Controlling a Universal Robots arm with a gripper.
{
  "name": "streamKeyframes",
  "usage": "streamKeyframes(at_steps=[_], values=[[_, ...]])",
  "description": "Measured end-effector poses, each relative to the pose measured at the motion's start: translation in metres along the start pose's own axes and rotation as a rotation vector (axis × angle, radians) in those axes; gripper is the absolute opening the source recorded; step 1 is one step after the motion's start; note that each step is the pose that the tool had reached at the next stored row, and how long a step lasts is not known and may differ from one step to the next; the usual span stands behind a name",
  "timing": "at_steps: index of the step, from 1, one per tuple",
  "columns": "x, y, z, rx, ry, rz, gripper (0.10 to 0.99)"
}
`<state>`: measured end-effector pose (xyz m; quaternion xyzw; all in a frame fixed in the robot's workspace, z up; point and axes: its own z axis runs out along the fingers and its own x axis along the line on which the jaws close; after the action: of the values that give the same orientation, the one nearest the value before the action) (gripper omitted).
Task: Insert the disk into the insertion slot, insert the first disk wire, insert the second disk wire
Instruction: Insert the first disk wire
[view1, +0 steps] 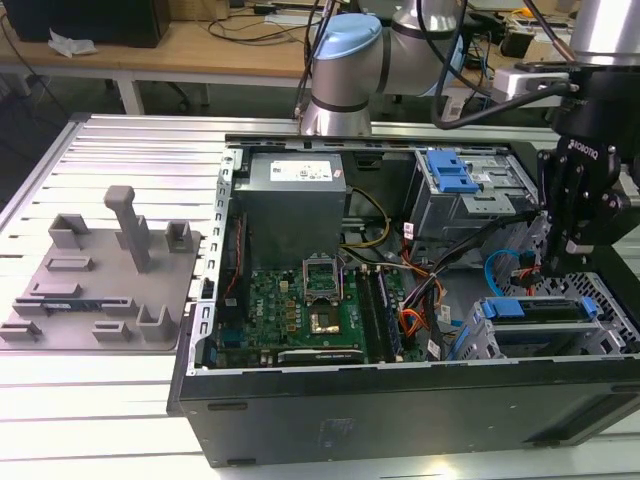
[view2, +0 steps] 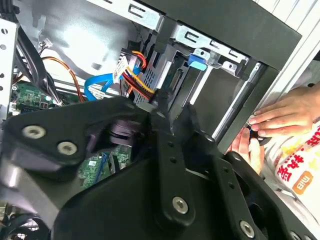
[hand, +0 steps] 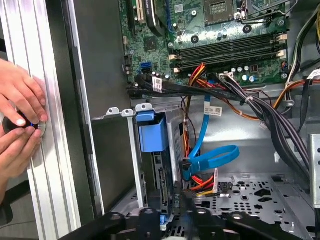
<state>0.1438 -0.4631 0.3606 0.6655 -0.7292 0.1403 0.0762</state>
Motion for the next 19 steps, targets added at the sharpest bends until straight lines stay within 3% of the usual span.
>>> streamKeyframes(at_steps=[1, 15, 17, 19], values=[[-0.0004, 0.0001, -0.0001, 0.0, 0.0008, 0.0, 0.255], [-0.0096, 0.0014, 0.0055, 0.0, 0.0028, 0.001, 0.255], [-0.0097, 0.0014, 0.0056, 0.0, 0.0031, 0.001, 0.173], [-0.0098, 0.0015, 0.0059, 0.0, 0.003, 0.001, 0.165]])
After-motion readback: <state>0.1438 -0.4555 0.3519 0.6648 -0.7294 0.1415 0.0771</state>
